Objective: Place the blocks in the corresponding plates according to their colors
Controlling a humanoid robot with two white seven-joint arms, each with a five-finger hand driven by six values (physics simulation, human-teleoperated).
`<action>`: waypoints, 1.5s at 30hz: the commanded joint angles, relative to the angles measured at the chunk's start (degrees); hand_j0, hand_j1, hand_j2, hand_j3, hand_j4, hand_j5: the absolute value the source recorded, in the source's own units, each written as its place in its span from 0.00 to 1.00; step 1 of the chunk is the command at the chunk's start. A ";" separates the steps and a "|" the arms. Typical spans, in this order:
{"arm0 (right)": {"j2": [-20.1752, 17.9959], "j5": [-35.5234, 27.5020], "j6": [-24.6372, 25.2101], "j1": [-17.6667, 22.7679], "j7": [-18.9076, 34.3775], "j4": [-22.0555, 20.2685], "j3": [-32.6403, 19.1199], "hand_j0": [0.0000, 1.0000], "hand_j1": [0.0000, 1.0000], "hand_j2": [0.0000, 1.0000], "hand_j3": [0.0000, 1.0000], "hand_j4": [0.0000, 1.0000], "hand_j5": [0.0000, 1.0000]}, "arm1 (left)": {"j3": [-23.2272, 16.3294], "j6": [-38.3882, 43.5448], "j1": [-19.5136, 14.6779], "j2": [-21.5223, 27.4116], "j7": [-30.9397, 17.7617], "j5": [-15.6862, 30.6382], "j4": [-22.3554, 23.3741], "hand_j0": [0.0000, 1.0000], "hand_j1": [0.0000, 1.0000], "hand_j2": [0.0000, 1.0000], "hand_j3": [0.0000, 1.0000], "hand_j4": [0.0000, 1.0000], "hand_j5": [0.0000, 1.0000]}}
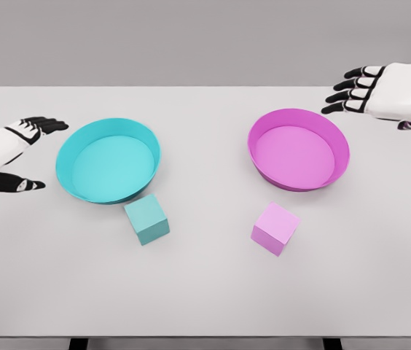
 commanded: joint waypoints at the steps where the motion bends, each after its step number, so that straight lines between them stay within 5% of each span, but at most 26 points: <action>1: -0.01 -0.16 0.14 0.00 -0.02 -0.15 0.05 1.00 1.00 1.00 1.00 1.00 1.00 | 0.00 0.05 0.00 -0.34 0.02 0.32 0.06 1.00 1.00 1.00 1.00 1.00 1.00; 8: -0.19 -3.58 0.14 -1.84 -0.02 -0.24 0.92 1.00 1.00 1.00 1.00 1.00 1.00 | 0.09 0.05 0.00 -0.16 0.02 0.32 0.06 1.00 1.00 1.00 1.00 1.00 1.00; 12: 2.80 -3.85 0.14 -7.82 -0.02 -0.24 12.96 1.00 1.00 1.00 1.00 1.00 1.00 | 0.62 0.05 -0.26 0.72 -7.09 0.32 -2.13 1.00 1.00 1.00 1.00 1.00 1.00; 15: 3.85 -3.85 0.14 -8.70 -0.02 -0.24 14.98 1.00 1.00 1.00 1.00 1.00 1.00 | 0.79 0.05 -0.62 3.70 -10.87 0.32 -6.87 1.00 1.00 1.00 1.00 1.00 1.00; 20: 4.12 -5.17 0.14 -11.78 -0.02 -0.24 18.68 1.00 1.00 1.00 1.00 1.00 1.00 | 0.18 0.05 -0.62 8.36 -10.79 0.76 -12.51 1.00 1.00 1.00 1.00 1.00 1.00; 22: 5.52 -5.17 0.14 -11.95 -0.02 -0.24 25.18 1.00 1.00 1.00 1.00 1.00 1.00 | -0.17 0.05 -0.70 8.45 -10.79 0.84 -14.44 1.00 1.00 1.00 1.00 1.00 1.00; 29: 9.39 -5.17 0.14 -15.38 -0.02 -0.32 33.89 1.00 1.00 1.00 1.00 1.00 1.00 | -0.88 0.05 -1.14 8.19 -10.79 1.63 -14.88 1.00 1.00 1.00 1.00 1.00 1.00; 31: 9.57 -5.17 0.14 -15.47 -0.02 -0.32 34.15 1.00 1.00 1.00 1.00 1.00 1.00 | -3.68 0.05 -5.09 8.36 -10.96 1.90 -14.88 1.00 1.00 1.00 1.00 1.00 1.00; 34: 10.36 -5.17 0.14 -15.56 -0.02 -0.32 36.17 1.00 1.00 1.00 1.00 1.00 1.00 | -17.57 0.05 -15.81 12.32 -11.40 6.73 -14.79 1.00 1.00 1.00 1.00 1.00 1.00; 38: 10.45 -5.17 0.14 -15.56 -0.02 -0.32 38.19 0.99 0.99 0.99 0.99 0.99 0.99 | -20.12 0.05 -18.80 12.41 -12.55 8.40 -14.79 1.00 1.00 1.00 1.00 1.00 1.00; 41: 10.53 -5.17 0.14 -15.56 -0.02 -0.32 39.07 0.99 0.99 0.99 0.99 0.99 0.99 | -26.27 0.05 -25.04 12.14 -12.98 10.51 -14.79 1.00 1.00 1.00 1.00 1.00 1.00; 45: 11.15 -5.17 0.14 -15.56 -0.02 -0.32 39.33 0.99 0.99 0.99 0.99 0.99 0.99 | -40.76 0.05 -38.66 8.37 -15.09 14.29 -14.79 1.00 1.00 1.00 1.00 1.00 1.00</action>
